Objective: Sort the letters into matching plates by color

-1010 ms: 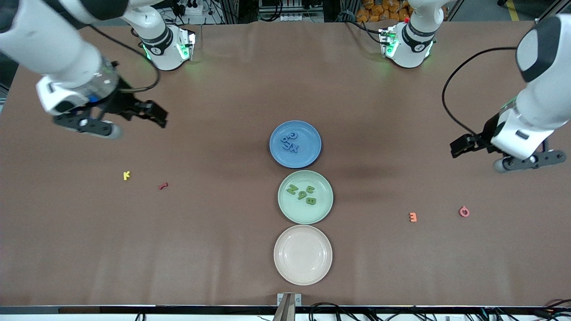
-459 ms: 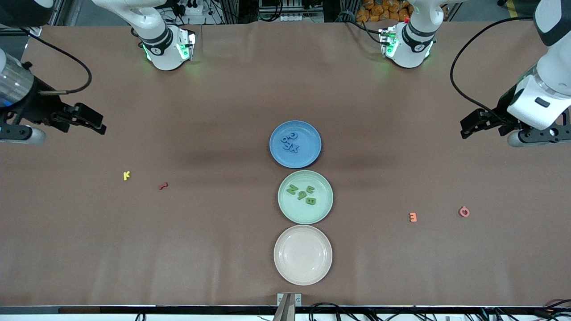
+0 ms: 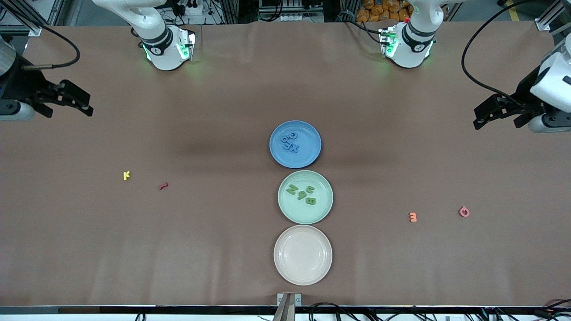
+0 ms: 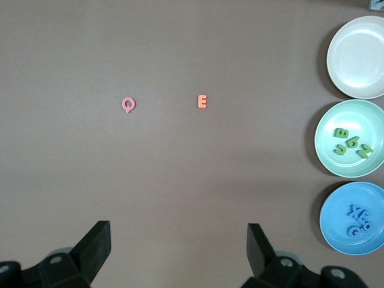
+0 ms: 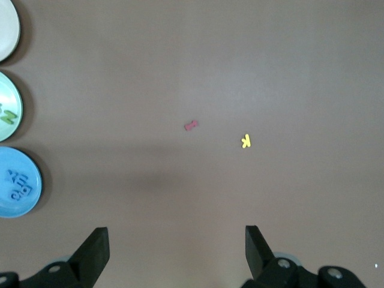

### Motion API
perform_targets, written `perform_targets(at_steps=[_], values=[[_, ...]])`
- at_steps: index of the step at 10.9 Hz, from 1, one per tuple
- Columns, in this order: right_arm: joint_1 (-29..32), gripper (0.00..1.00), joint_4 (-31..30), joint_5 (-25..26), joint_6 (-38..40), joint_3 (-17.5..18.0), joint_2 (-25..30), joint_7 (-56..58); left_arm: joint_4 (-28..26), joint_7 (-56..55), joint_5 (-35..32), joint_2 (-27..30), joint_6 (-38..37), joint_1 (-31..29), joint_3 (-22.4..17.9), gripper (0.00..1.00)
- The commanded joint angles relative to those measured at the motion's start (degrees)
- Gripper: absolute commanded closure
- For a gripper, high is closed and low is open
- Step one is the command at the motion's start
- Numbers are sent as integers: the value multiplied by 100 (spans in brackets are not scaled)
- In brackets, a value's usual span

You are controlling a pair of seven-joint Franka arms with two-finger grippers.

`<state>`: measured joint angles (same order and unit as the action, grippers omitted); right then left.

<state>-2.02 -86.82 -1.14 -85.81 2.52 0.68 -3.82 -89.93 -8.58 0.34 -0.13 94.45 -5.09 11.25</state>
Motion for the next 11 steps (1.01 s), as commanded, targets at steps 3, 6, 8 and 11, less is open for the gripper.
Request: perform_targets(at_steps=[3,6,8,11], values=[[35,0,-178,61,292,82,161,127,353,155,46,4,-120,70,9,0],[17,0,-195,70,231,91,126,101,344,164,45,22,-59,44,35,0],[35,0,-186,70,179,91,12,65,344,173,45,22,-41,44,35,0],[70,0,-195,70,20,91,-24,57,336,173,45,22,-24,44,35,0]])
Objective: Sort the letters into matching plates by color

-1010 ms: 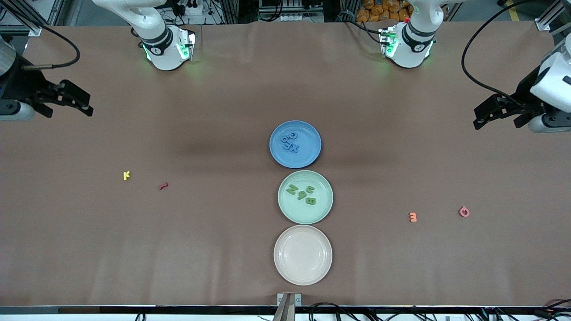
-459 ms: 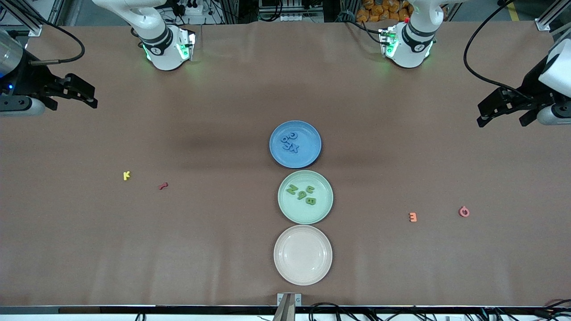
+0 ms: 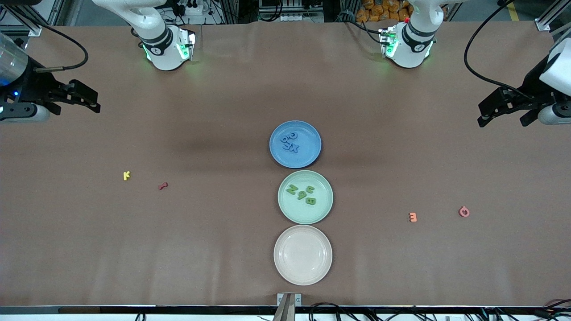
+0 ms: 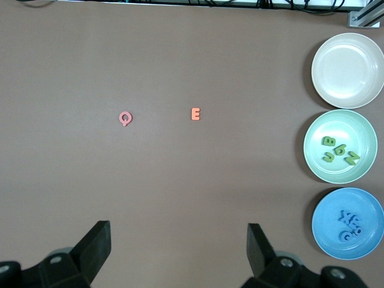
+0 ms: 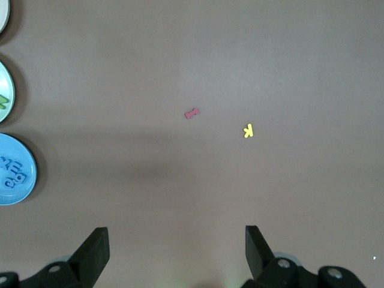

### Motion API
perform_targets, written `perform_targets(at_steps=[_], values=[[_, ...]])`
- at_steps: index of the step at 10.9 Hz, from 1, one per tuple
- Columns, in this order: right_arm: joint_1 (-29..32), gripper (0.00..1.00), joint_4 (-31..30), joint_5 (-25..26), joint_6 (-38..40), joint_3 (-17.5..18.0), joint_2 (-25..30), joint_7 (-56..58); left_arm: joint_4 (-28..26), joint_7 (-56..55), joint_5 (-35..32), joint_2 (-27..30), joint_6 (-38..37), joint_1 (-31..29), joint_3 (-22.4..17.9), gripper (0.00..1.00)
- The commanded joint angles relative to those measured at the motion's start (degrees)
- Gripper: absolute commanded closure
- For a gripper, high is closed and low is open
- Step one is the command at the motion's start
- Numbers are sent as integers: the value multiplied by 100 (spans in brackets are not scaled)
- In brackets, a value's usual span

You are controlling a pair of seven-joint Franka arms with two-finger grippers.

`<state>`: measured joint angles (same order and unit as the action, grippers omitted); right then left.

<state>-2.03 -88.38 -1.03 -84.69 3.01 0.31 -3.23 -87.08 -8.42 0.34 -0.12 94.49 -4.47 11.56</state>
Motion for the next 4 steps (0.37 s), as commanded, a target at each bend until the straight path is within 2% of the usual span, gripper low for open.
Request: perform_targets(at_steps=[1,4], values=[[80,0,-39,59,-100,42,-40,-11,51,165,45,21,-27,-19,5,0],[97,0,-30,68,-188,33,-66,-11,34,236,45,21,-18,-28,5,0]])
